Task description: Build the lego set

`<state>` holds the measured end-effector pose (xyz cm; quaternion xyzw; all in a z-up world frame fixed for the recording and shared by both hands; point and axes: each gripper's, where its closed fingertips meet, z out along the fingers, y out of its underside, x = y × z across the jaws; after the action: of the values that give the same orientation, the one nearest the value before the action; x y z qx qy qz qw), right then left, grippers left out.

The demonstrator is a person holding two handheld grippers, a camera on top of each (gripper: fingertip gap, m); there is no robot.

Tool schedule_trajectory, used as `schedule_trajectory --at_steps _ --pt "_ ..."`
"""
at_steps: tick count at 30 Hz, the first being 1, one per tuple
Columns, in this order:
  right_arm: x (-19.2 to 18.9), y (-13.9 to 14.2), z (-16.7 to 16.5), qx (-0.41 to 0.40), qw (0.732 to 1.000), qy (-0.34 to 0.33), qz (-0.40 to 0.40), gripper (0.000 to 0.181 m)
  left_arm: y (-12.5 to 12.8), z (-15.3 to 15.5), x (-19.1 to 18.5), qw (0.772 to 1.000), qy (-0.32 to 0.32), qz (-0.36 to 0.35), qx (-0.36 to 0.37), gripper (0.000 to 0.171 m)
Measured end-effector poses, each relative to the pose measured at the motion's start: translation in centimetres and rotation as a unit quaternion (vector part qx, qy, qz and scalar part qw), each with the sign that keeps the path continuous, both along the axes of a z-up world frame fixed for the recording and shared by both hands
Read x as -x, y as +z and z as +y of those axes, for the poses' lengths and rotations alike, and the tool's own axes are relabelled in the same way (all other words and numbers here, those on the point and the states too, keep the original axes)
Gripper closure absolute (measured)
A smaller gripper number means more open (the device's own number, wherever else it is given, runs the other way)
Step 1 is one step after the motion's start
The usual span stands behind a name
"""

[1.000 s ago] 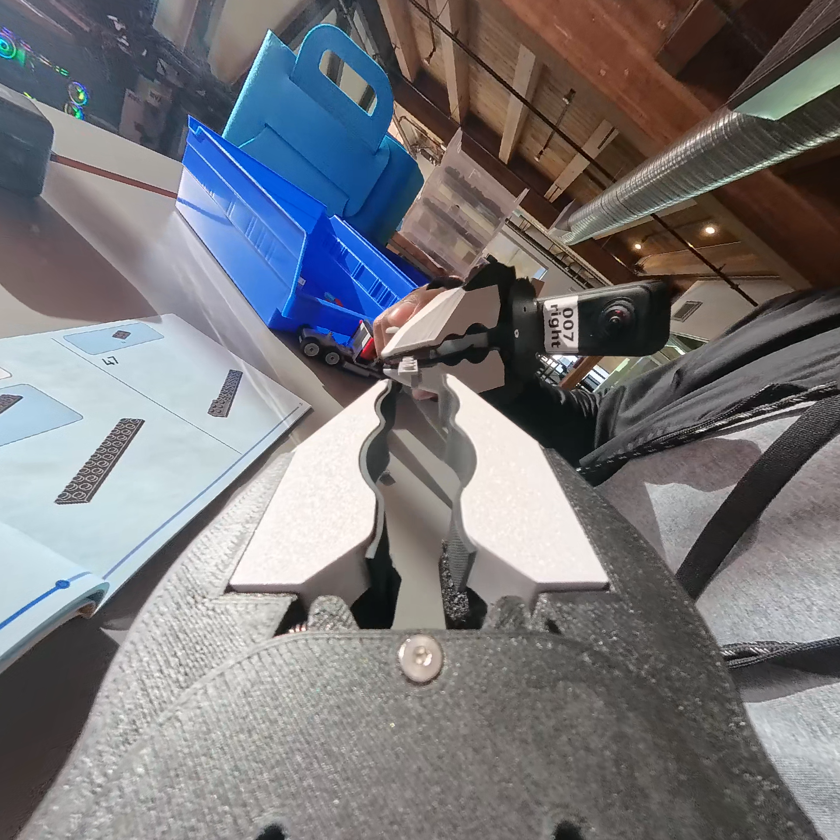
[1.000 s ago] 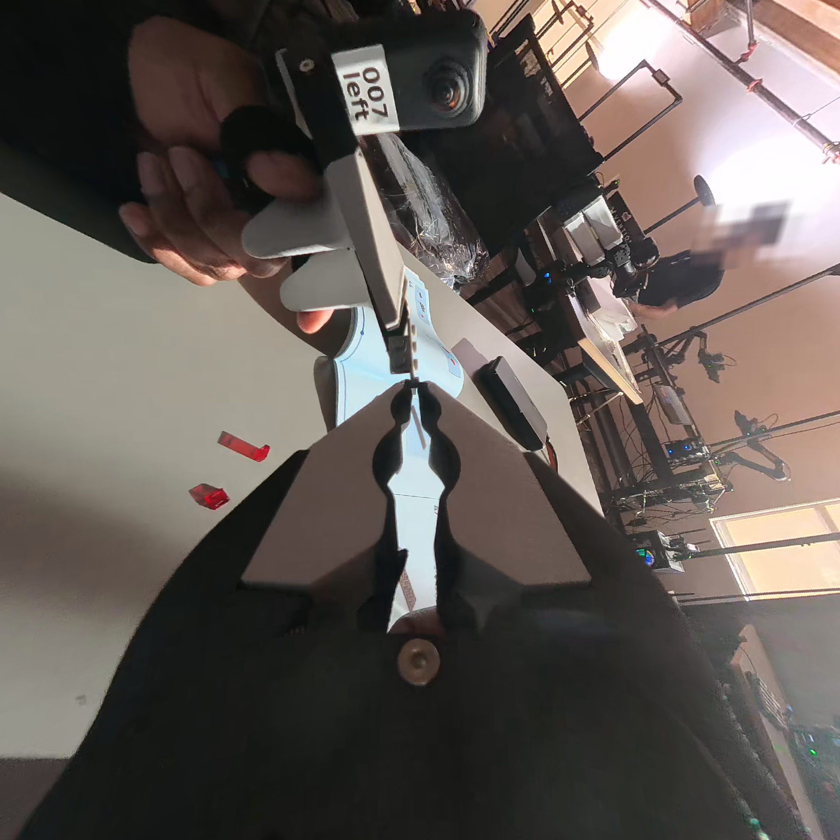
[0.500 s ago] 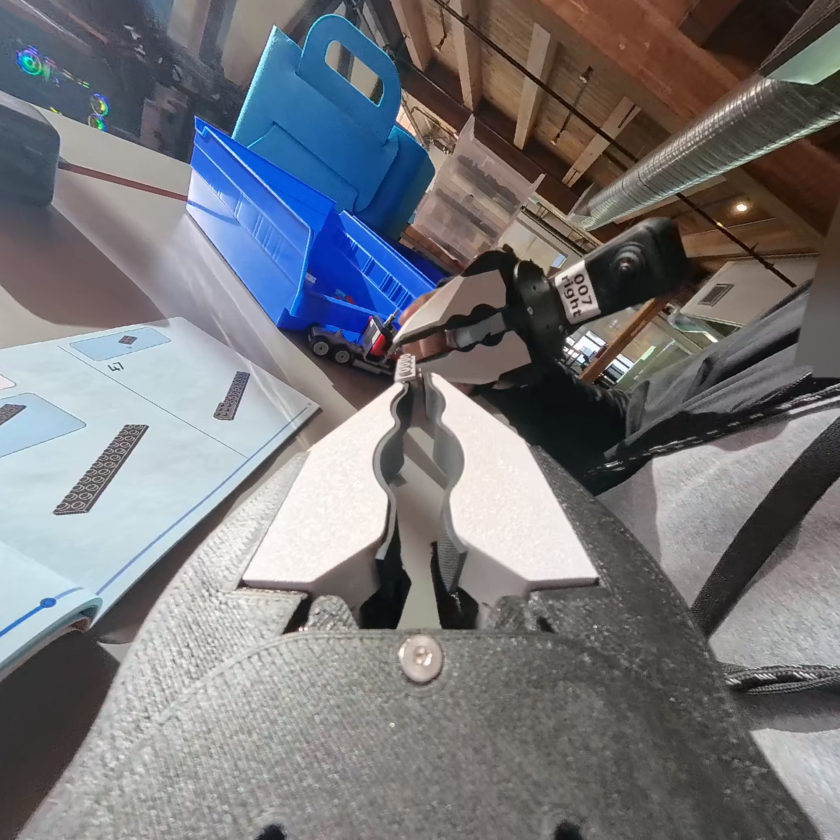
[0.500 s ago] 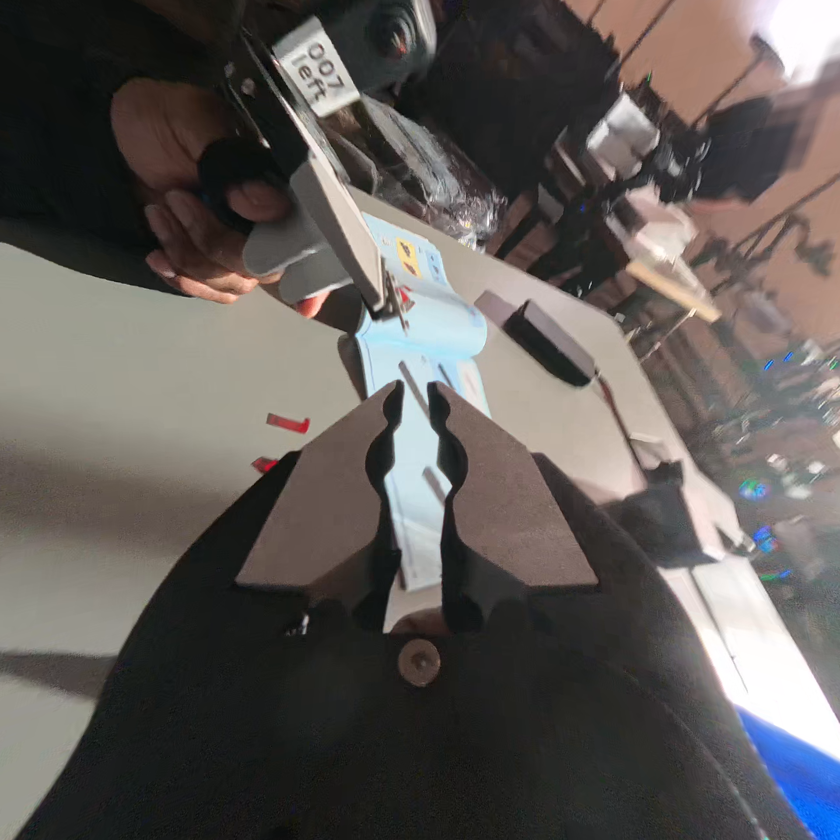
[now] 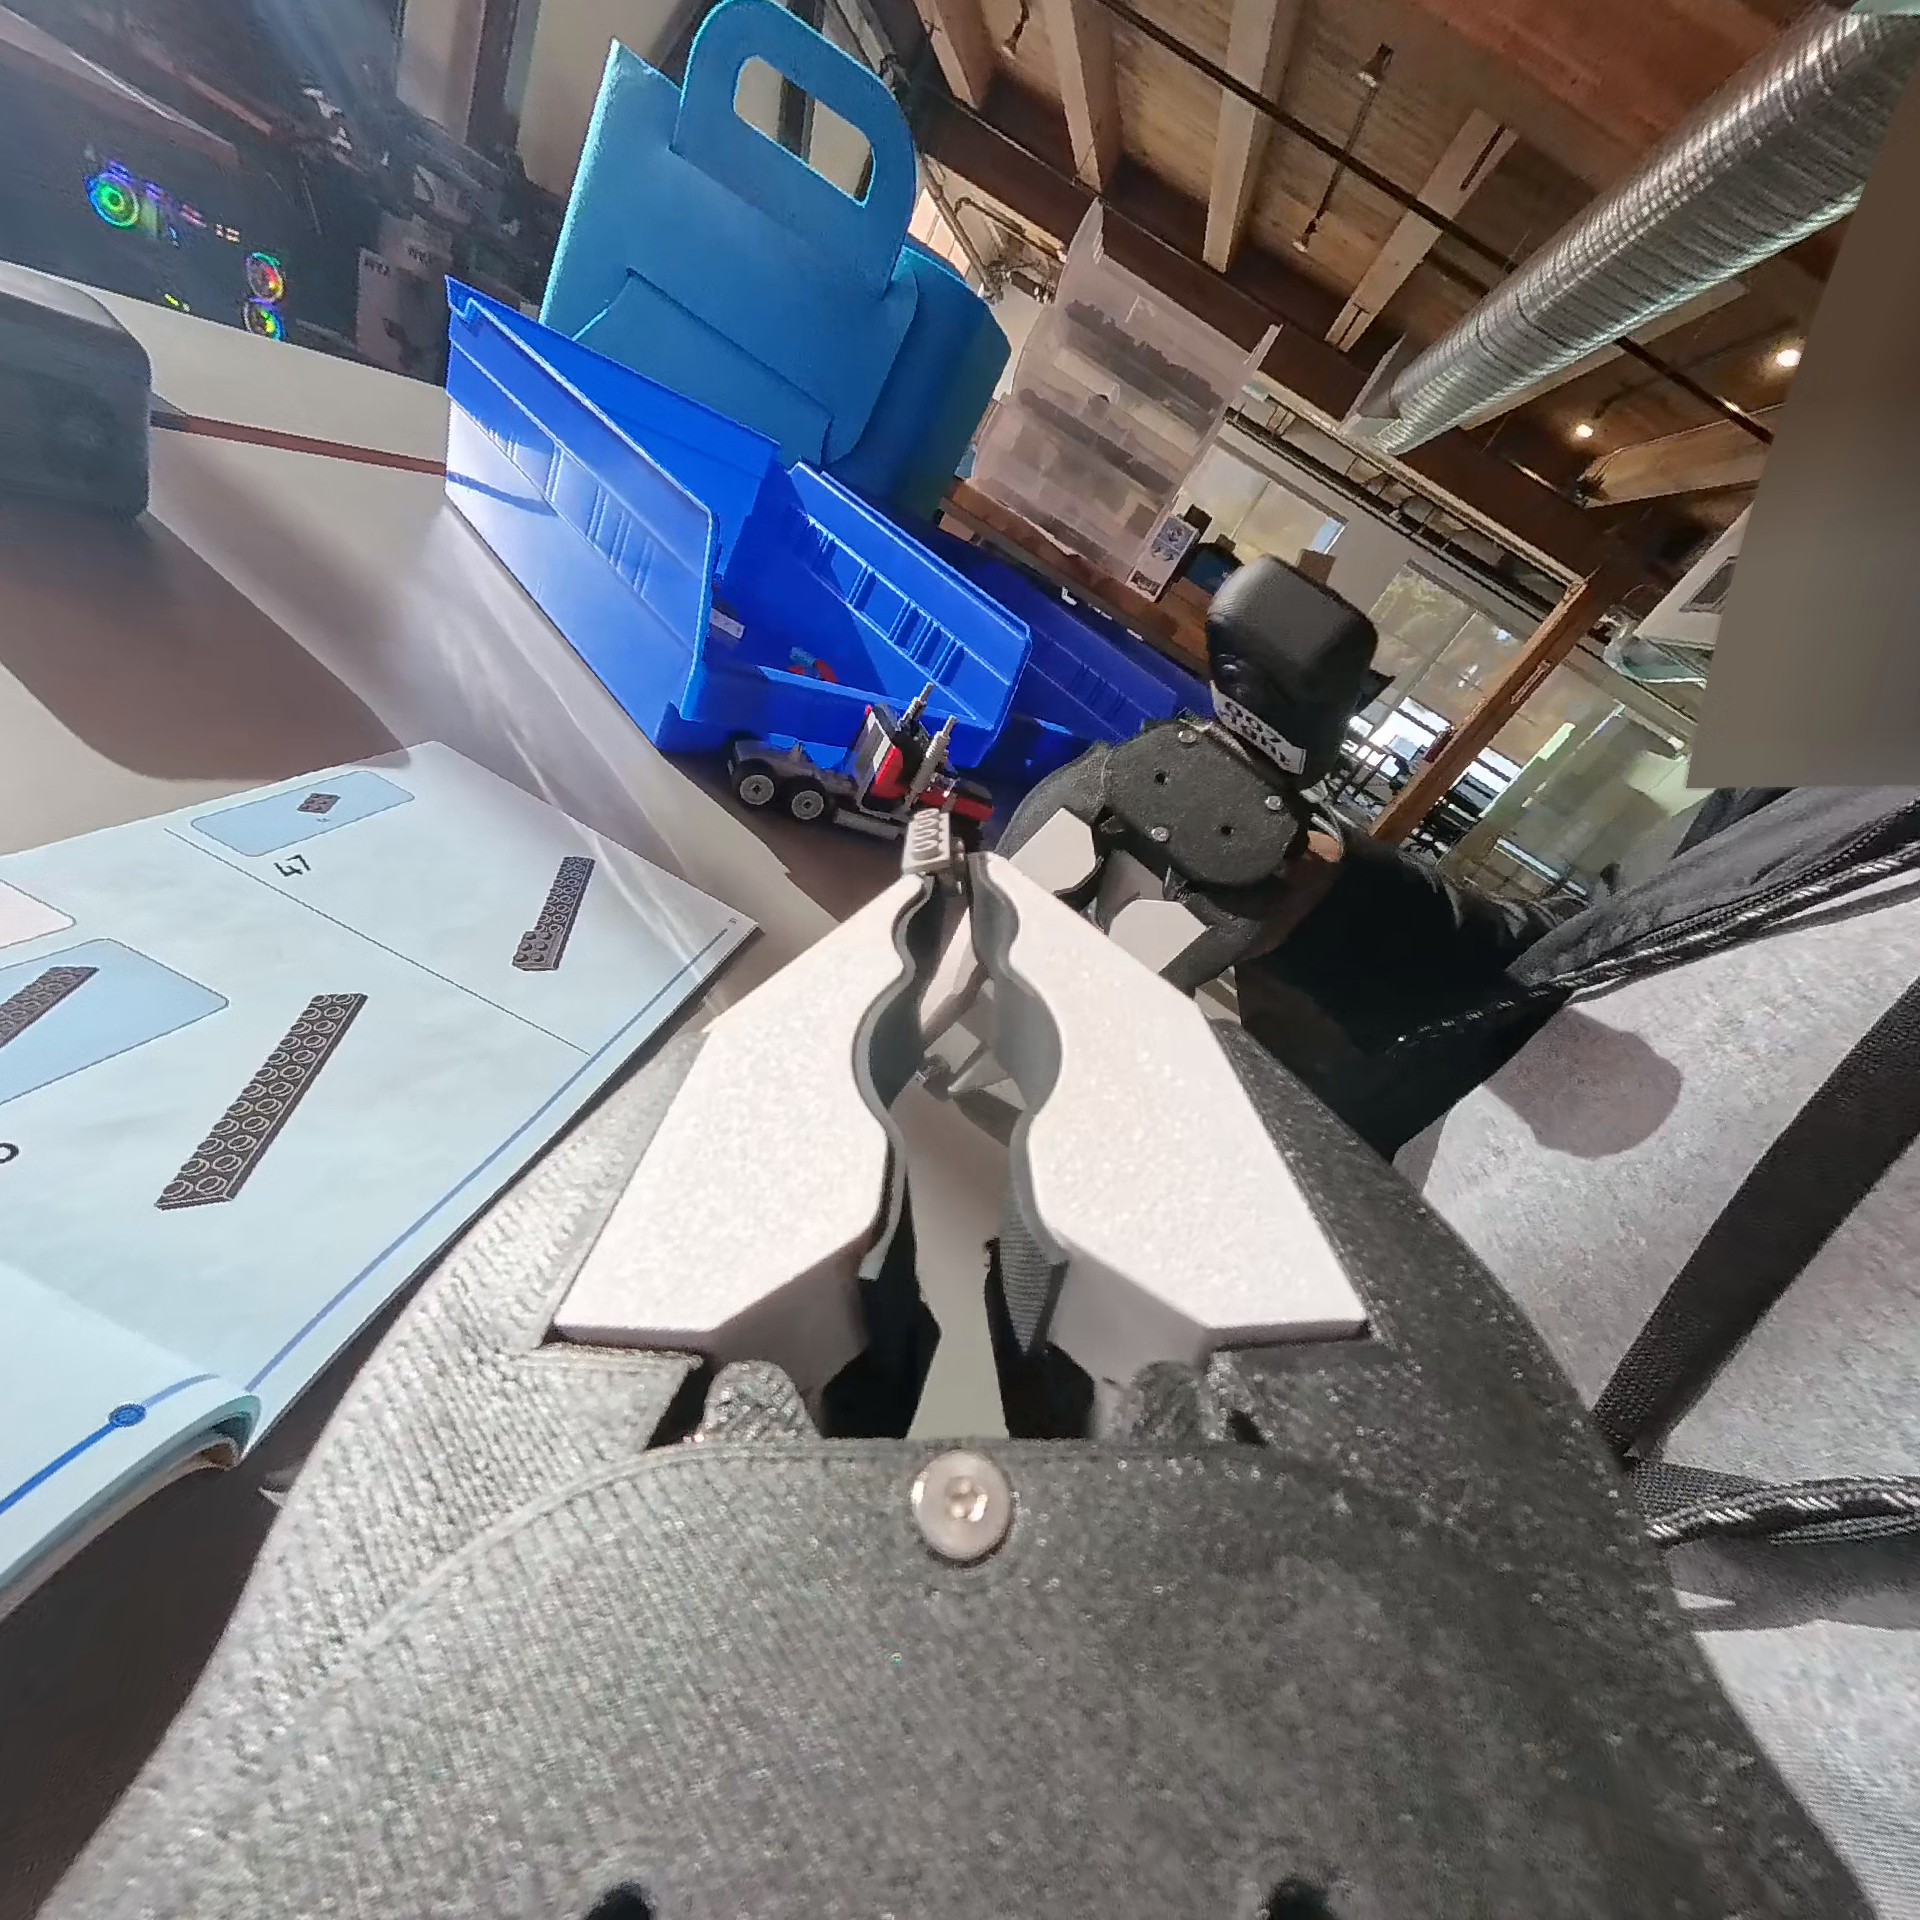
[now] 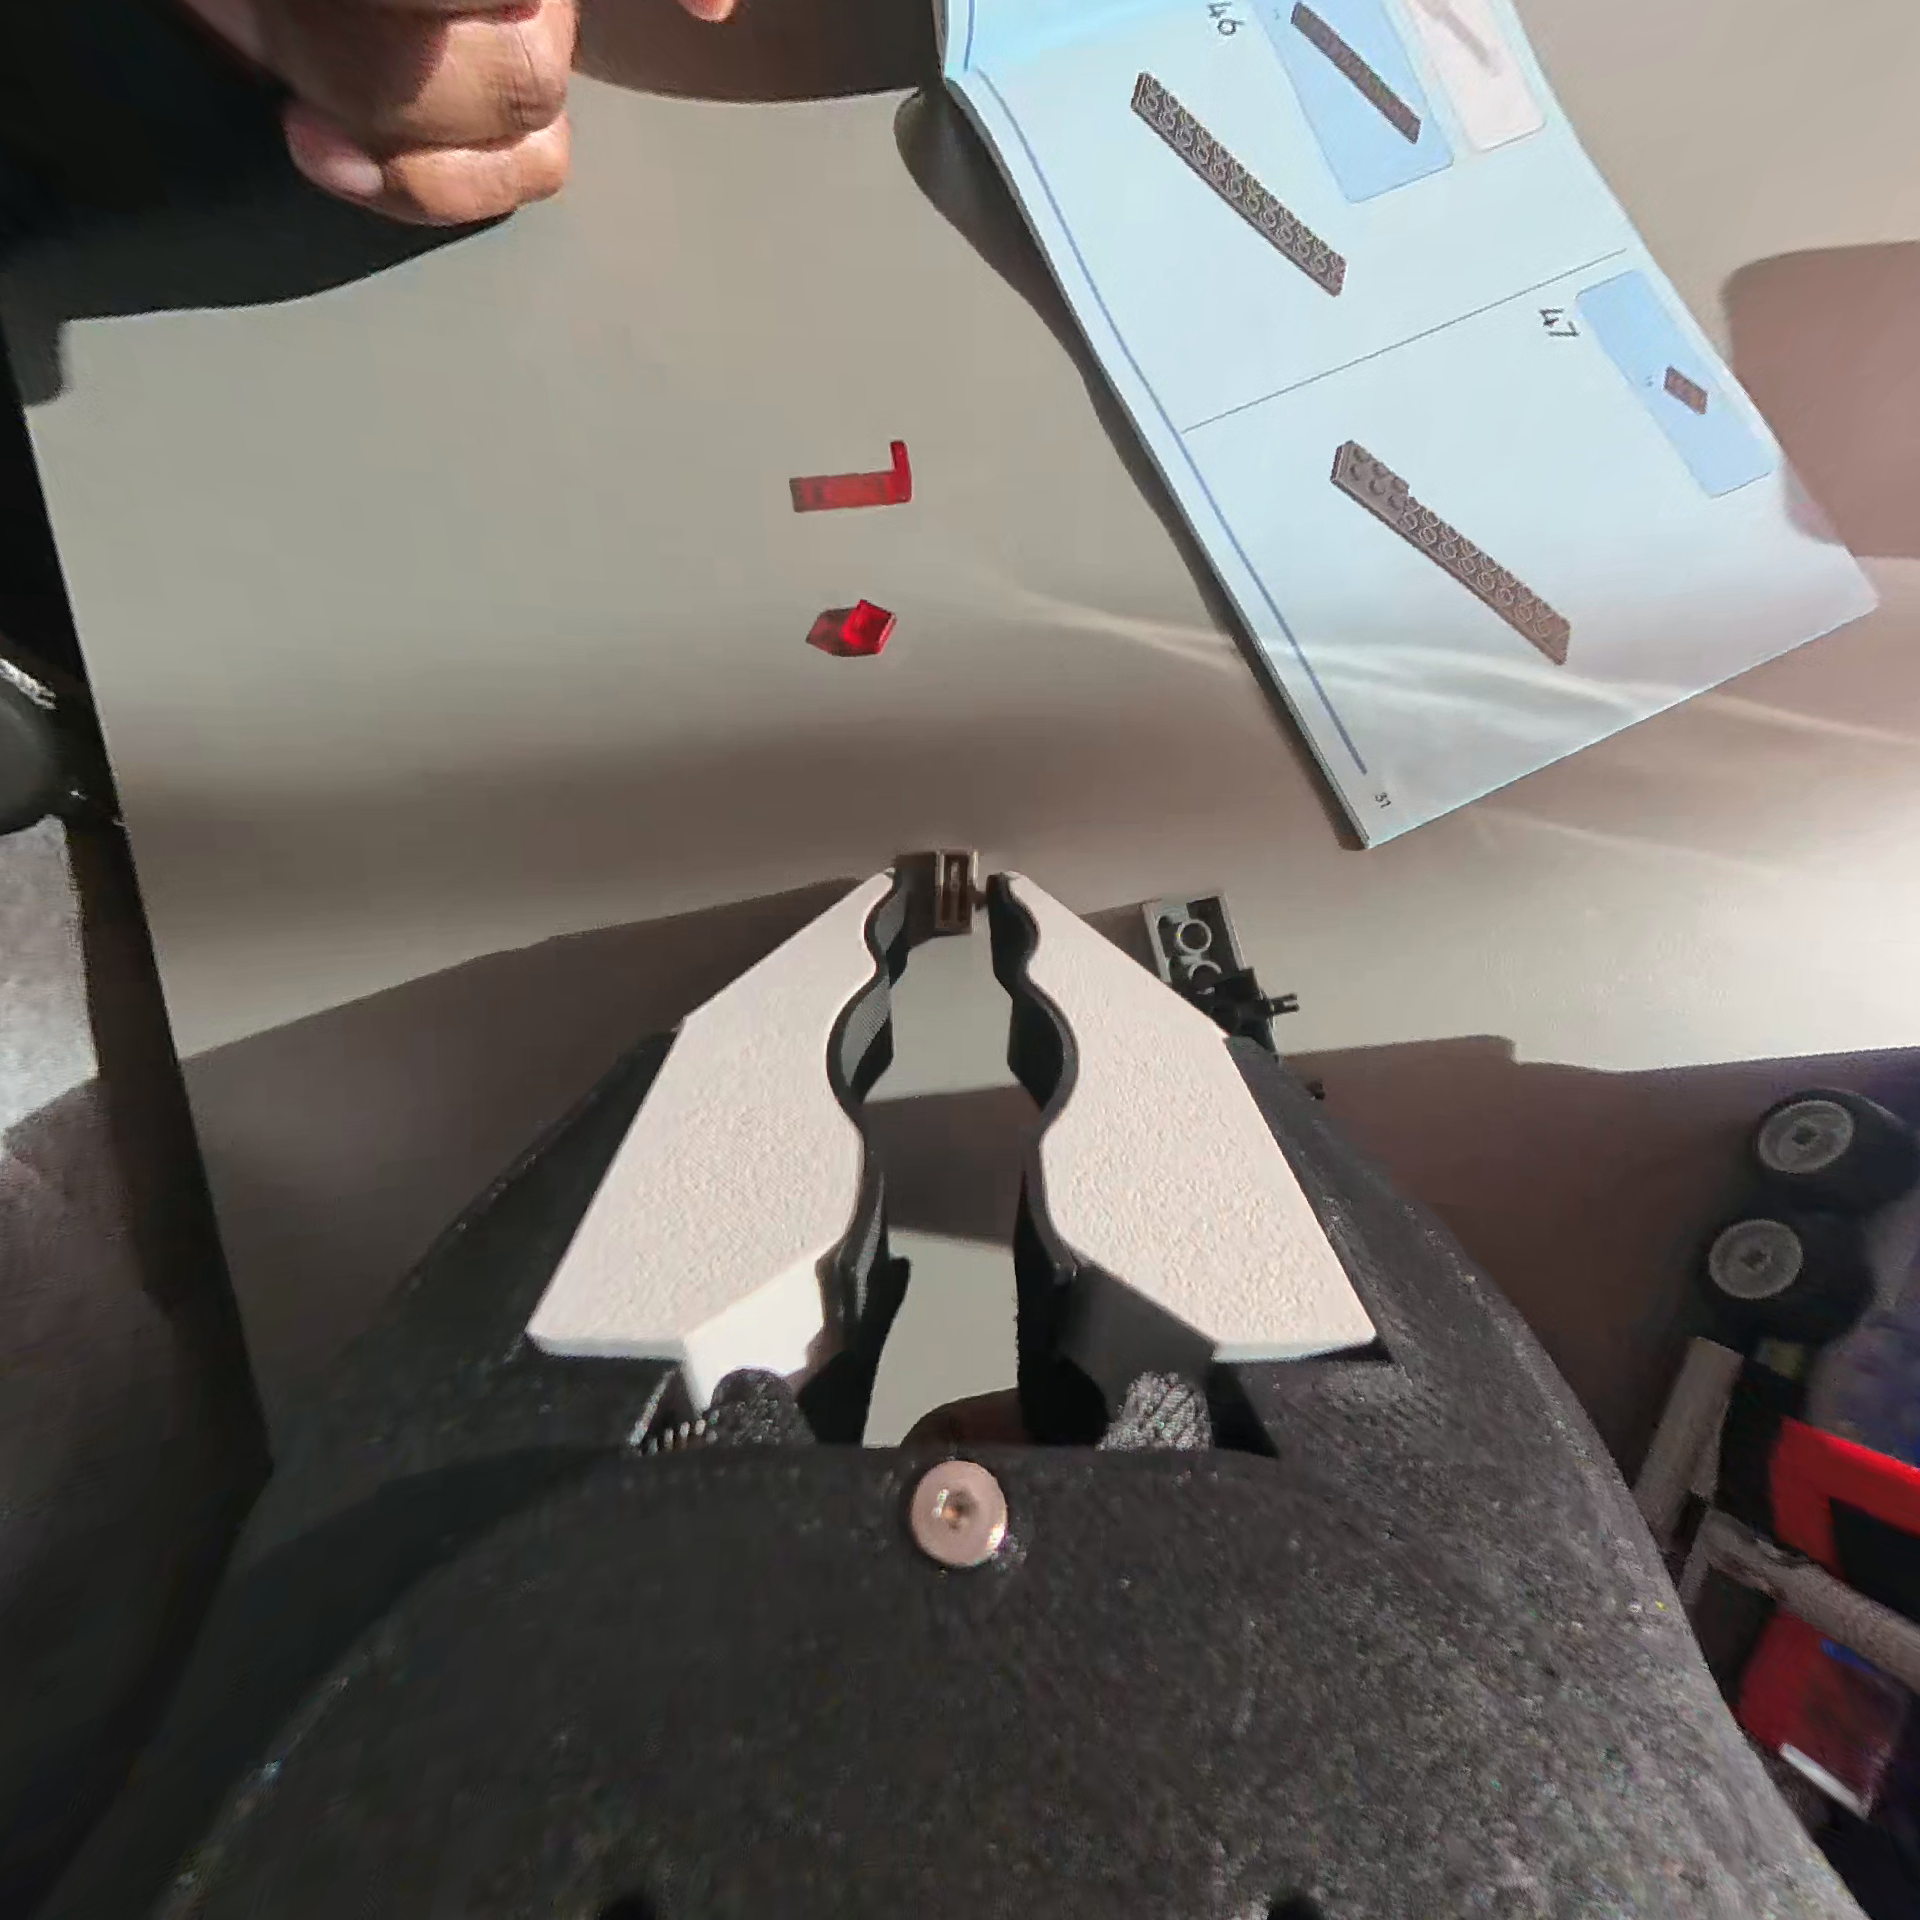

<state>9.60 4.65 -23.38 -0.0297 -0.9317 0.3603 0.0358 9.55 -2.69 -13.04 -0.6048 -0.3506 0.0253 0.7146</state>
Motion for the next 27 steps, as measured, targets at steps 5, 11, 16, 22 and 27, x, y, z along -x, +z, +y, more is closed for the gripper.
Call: schedule_trajectory --at_steps 5,11,16,22,27 --pt "0.3 0.1 -0.3 -0.008 1.000 0.015 0.019 0.170 0.1 0.0 -0.2 1.000 -0.004 0.004 -0.002 0.166" --pt "0.9 0.9 -0.9 0.018 1.000 0.002 0.016 0.171 0.6 -0.2 -0.4 1.000 -0.010 0.010 -0.019 0.166" --pt "1.7 1.9 -2.1 0.043 0.999 -0.010 0.019 0.170 1.0 -0.8 -0.4 0.999 -0.005 0.017 -0.036 0.166" --pt "2.2 2.7 -3.8 0.067 0.997 -0.012 0.029 0.171 1.3 -1.3 -0.3 0.999 0.003 0.020 -0.045 0.166" --pt "2.4 2.8 -4.2 0.073 0.997 -0.013 0.029 0.171 1.3 -1.3 -0.3 0.999 0.003 0.020 -0.046 0.166"
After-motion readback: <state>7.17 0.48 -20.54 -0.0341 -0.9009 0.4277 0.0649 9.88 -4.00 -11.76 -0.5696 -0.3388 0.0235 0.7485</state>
